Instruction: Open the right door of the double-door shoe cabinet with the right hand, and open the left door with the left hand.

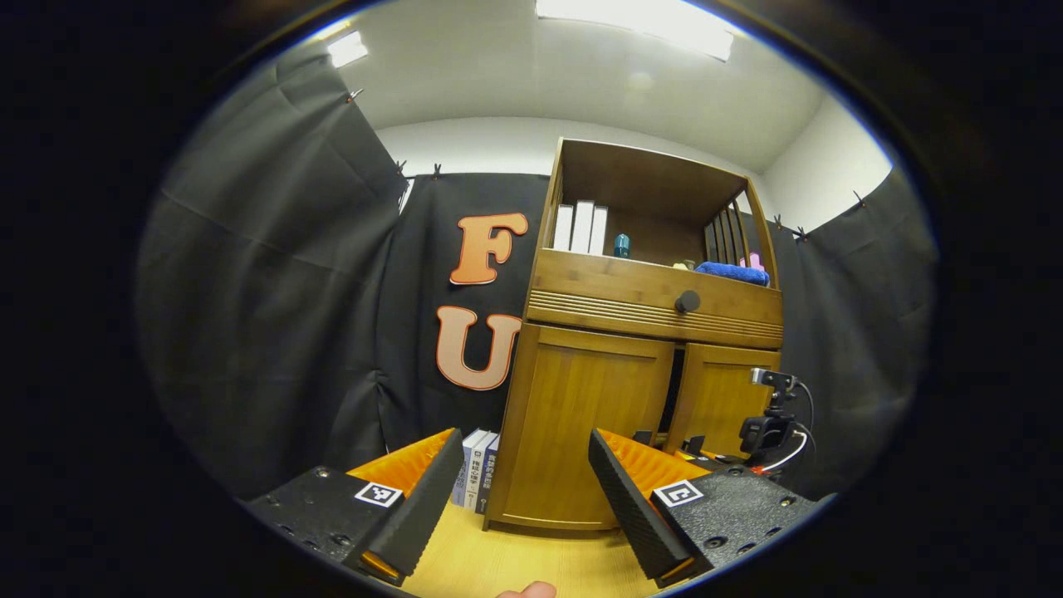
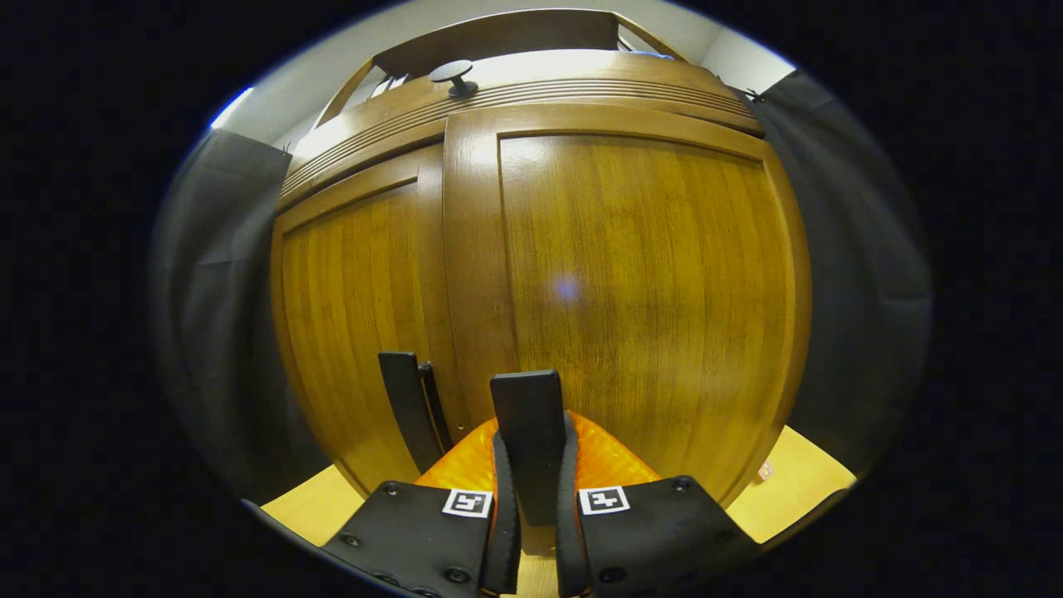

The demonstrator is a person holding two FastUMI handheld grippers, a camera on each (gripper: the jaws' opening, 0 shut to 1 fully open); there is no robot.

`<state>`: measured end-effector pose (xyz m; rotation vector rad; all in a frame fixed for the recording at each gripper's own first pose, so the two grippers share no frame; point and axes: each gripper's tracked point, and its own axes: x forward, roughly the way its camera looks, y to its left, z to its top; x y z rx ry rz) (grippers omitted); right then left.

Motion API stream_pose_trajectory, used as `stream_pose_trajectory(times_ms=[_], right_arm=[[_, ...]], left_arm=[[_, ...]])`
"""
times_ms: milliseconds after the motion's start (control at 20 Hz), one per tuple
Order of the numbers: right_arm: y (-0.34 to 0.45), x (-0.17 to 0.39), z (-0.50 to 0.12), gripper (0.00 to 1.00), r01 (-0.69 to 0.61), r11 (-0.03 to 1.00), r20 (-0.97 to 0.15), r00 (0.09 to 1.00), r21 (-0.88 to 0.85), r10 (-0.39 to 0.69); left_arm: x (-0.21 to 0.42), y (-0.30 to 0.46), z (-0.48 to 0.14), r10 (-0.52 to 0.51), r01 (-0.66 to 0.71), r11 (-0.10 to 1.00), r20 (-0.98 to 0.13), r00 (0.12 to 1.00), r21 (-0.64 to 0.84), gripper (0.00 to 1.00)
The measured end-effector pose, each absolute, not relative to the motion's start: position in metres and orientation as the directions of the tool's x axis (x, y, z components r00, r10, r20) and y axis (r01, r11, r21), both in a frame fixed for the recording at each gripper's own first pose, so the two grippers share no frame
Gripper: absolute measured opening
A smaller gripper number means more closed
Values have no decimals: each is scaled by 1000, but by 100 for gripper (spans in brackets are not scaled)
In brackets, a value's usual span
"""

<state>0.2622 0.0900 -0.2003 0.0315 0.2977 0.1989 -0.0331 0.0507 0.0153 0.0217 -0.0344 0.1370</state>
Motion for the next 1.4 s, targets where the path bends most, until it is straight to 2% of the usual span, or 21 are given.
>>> stream_pose_trajectory(times_ms=[100, 150, 200, 350, 400, 600, 650, 750, 800, 850, 900, 1050, 1100, 1200, 1300, 1350, 1400], right_arm=[[89, 261, -195, 29, -189, 980, -286, 938, 59, 198], [89, 259, -193, 25, -193, 979, -286, 937, 58, 202], [89, 256, -191, 25, -196, 979, -286, 936, 64, 206], [87, 246, -180, 22, -201, 977, -284, 934, 79, 215], [85, 243, -177, 21, -199, 977, -282, 936, 77, 213], [66, 224, -173, 25, -179, 982, -274, 943, 64, 190], [62, 219, -171, 25, -173, 983, -271, 945, 65, 184], [49, 208, -167, 24, -159, 985, -270, 948, 64, 170], [44, 204, -167, 20, -151, 987, -269, 950, 59, 162], [40, 199, -166, 20, -147, 988, -268, 951, 55, 157], [35, 195, -166, 29, -144, 988, -268, 951, 51, 153], [20, 183, -160, 29, -127, 991, -273, 953, 40, 133], [12, 179, -158, 24, -118, 993, -270, 955, 28, 121], [-7, 171, -154, 24, -87, 996, -268, 960, -3, 83], [-26, 164, -150, 19, -62, 998, -262, 964, -29, 52], [-36, 162, -150, 23, -42, 998, -262, 965, -41, 30], [-45, 161, -145, 18, -33, 998, -256, 966, -47, 20]], left_arm=[[-32, 45, 14, 121, -122, 992, 37, 992, 24, 95], [-31, 42, 13, 113, -114, 993, 35, 993, 26, 92], [-30, 39, 12, 107, -108, 994, 31, 994, 26, 95], [-28, 29, 8, 77, -77, 997, 21, 997, 16, 95], [-27, 26, 7, 69, -69, 998, 18, 997, 14, 92], [-22, 18, 4, 45, -45, 999, 14, 999, 13, 98], [-21, 17, 3, 39, -39, 999, 13, 999, 14, 96], [-18, 13, -1, 27, -27, 1000, 6, 1000, 14, 95], [-17, 10, -3, 20, -20, 1000, 0, 1000, 12, 95], [-16, 8, -5, 13, -13, 1000, -5, 1000, 8, 95], [-14, 7, -6, 8, -8, 1000, -9, 1000, 5, 95], [-13, 4, -9, -2, 2, 1000, -11, 1000, 0, 95], [-12, 3, -9, -4, 4, 1000, -12, 1000, 3, 92], [-11, 2, -11, -8, 8, 1000, -12, 1000, 14, 92], [-10, 1, -13, -12, 12, 1000, -12, 1000, 19, 92], [-10, 0, -15, -17, 17, 1000, -12, 1000, 14, 92], [-9, -2, -16, -25, 25, 1000, -14, 1000, 7, 92]])
